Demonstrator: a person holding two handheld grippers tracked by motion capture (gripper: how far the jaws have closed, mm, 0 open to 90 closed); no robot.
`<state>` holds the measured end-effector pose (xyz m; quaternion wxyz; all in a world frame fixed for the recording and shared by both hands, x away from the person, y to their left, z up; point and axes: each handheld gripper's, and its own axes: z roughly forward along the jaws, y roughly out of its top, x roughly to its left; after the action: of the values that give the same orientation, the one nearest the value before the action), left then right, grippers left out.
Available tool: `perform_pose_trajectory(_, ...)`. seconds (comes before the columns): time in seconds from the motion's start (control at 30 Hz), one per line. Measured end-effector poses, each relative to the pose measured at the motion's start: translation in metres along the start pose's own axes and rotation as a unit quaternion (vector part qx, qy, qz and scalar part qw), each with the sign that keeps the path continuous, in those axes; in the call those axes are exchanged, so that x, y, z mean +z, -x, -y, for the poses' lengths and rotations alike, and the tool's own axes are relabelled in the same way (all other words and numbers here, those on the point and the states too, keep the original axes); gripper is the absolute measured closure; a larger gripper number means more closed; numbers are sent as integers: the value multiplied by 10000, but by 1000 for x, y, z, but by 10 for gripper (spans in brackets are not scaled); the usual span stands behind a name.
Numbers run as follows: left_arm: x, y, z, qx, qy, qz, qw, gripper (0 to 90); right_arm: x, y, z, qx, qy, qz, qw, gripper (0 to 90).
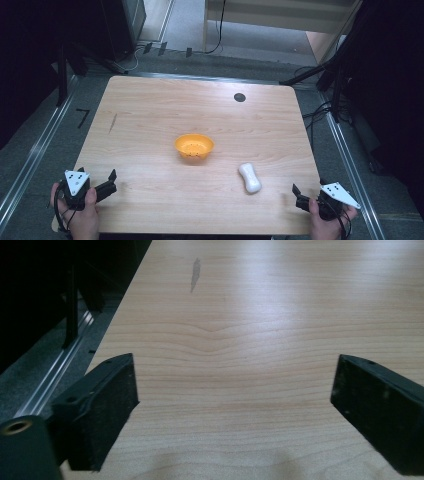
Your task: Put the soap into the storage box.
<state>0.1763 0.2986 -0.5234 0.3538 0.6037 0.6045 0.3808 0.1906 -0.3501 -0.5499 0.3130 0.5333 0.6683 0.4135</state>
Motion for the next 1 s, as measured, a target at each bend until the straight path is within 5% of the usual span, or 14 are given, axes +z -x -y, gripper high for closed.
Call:
perform_pose_trajectory(0.23,2,-2,-1,-36,-97,170,9998,81,-4,-1,2,-39,205,-100,9997,45)
perform_pose_trajectory(0.37,2,-2,-1,-79,-45,109,9999,81,-6,0,3,-32,306,-165,9994,160)
perform_pose_trajectory(0.57,2,-2,-1,-97,-27,21,9999,81,-3,-3,1,-180,149,-302,9993,213)
perform_pose_trajectory(0.63,2,-2,-1,-95,-26,40,9999,80,-3,-1,1,-110,174,-325,9993,117)
perform_pose_trajectory(0.83,2,-1,-1,-28,-23,42,10000,80,-1,-2,0,-37,6,-222,9997,96)
perform_pose_trajectory(1.0,2,-2,-1,-84,-21,52,9999,81,2,-6,0,-264,-352,-369,9984,37)
